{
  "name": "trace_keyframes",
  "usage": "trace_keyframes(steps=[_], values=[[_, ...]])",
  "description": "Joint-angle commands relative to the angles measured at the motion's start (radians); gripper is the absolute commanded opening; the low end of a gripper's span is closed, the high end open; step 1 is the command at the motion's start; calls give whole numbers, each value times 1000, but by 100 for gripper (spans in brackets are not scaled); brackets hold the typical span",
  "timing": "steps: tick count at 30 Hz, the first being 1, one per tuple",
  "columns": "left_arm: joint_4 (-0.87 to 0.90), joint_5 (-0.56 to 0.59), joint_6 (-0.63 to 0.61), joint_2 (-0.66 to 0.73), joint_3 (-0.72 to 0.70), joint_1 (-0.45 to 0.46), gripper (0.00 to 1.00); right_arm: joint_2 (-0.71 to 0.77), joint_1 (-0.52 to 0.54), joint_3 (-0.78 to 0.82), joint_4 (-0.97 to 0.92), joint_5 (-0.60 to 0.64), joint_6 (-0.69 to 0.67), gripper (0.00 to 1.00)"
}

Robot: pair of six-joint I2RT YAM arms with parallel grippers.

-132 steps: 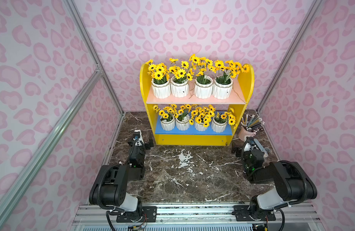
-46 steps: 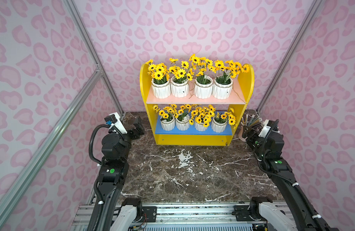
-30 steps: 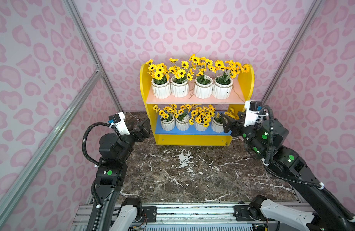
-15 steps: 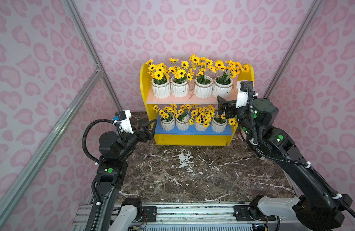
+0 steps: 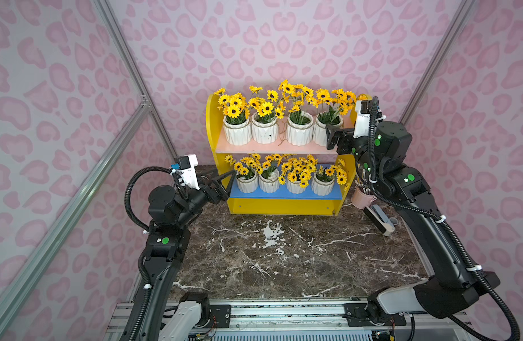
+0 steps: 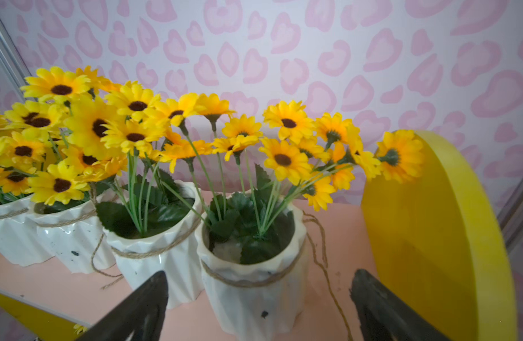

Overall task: Take the sunflower pots off the shelves
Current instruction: Pick up the sunflower pot from the shelf.

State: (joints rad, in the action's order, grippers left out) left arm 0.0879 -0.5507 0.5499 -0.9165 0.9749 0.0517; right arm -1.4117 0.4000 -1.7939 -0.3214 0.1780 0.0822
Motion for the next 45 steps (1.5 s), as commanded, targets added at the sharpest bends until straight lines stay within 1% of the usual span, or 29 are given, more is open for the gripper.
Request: trace_keyframes(steps=[1, 7, 13, 20, 25, 32, 37, 45], values=[[-37, 0, -4, -10, 16, 0, 98, 12, -1, 16, 35, -30, 10, 99], [-60, -12, 8, -25, 15, 2, 98, -17, -6, 21, 41, -65, 17, 99], [-62, -26, 11, -35, 33, 5, 98, -48, -6, 17, 71, -41, 25, 99], [-76, -31, 16, -36, 45, 7, 97, -64, -4, 36, 111, 12, 25, 99], [-85, -31, 19, -37, 45, 8, 97, -85, 12, 32, 134, 81, -1, 99], [-85, -28, 15, -41, 47, 11, 97, -106, 17, 33, 148, 84, -7, 99], [-75, -20, 7, -40, 50, 11, 98, -100, 17, 46, 160, 130, -17, 99], [-75, -15, 2, -41, 51, 11, 97, -84, 12, 51, 152, 160, -37, 99]])
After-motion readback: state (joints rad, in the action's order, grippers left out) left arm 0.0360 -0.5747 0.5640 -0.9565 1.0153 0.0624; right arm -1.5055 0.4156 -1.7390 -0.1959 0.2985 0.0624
